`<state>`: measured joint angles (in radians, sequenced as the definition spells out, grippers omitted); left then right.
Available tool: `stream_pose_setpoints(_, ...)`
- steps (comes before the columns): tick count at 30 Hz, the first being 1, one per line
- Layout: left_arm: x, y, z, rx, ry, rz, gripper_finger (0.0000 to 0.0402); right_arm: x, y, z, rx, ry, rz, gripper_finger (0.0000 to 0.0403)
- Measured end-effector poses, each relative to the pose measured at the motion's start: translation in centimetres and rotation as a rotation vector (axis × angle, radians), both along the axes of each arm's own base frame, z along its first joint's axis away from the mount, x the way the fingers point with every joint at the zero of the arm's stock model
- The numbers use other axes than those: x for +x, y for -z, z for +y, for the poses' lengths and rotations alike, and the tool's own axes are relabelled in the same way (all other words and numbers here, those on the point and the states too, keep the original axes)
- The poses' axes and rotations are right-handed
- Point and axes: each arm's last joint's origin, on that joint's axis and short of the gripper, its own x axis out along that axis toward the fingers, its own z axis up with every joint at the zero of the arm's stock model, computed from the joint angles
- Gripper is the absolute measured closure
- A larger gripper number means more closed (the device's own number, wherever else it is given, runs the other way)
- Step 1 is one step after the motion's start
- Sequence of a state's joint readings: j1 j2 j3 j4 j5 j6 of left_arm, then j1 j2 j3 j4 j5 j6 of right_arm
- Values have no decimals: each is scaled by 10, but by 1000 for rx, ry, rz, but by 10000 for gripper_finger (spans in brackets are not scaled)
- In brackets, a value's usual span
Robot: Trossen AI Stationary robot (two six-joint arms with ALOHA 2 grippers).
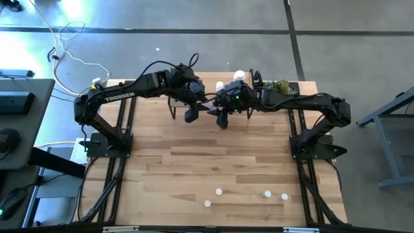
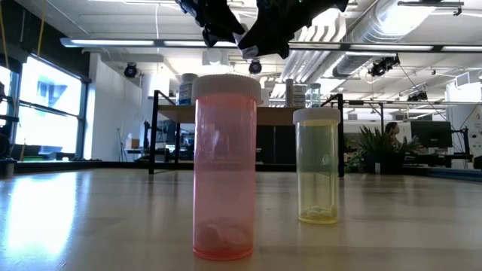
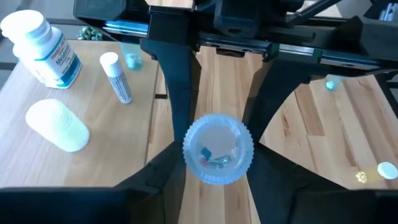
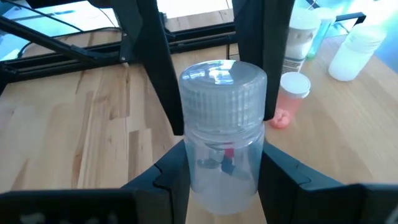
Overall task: Pick and place medicine bottles onto shelf by color
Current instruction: Put the transparent pill bottle on the shelf
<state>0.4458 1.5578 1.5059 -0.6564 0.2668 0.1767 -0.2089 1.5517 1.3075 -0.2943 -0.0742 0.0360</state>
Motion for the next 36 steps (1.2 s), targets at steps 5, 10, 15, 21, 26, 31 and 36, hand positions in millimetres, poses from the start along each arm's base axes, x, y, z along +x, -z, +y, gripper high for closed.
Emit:
stream_pose_setpoints(5,0,0,0,7,5,-1,269,0,0,-2,1,6,-1,262)
stream_pose_setpoints(10,0,0,0,14,7,0,269,-1,0,-3,5,20,0,238)
stream_pose_setpoints(15,0,0,0,14,2,8,269,-1,0,-3,6,38,-2,211)
stream_pose_setpoints(21,-1,1,2,21,-17,16,270,-2,0,-10,6,70,-1,176)
stream_pose_setpoints(26,-7,3,11,60,-106,65,270,-6,-4,-13,1,91,-7,165)
stream_pose_setpoints(31,-16,2,26,72,-176,83,270,-12,-11,-16,-13,139,-19,164)
stream_pose_setpoints(36,-25,-9,44,103,-240,41,270,-14,-14,-18,-18,156,-34,164)
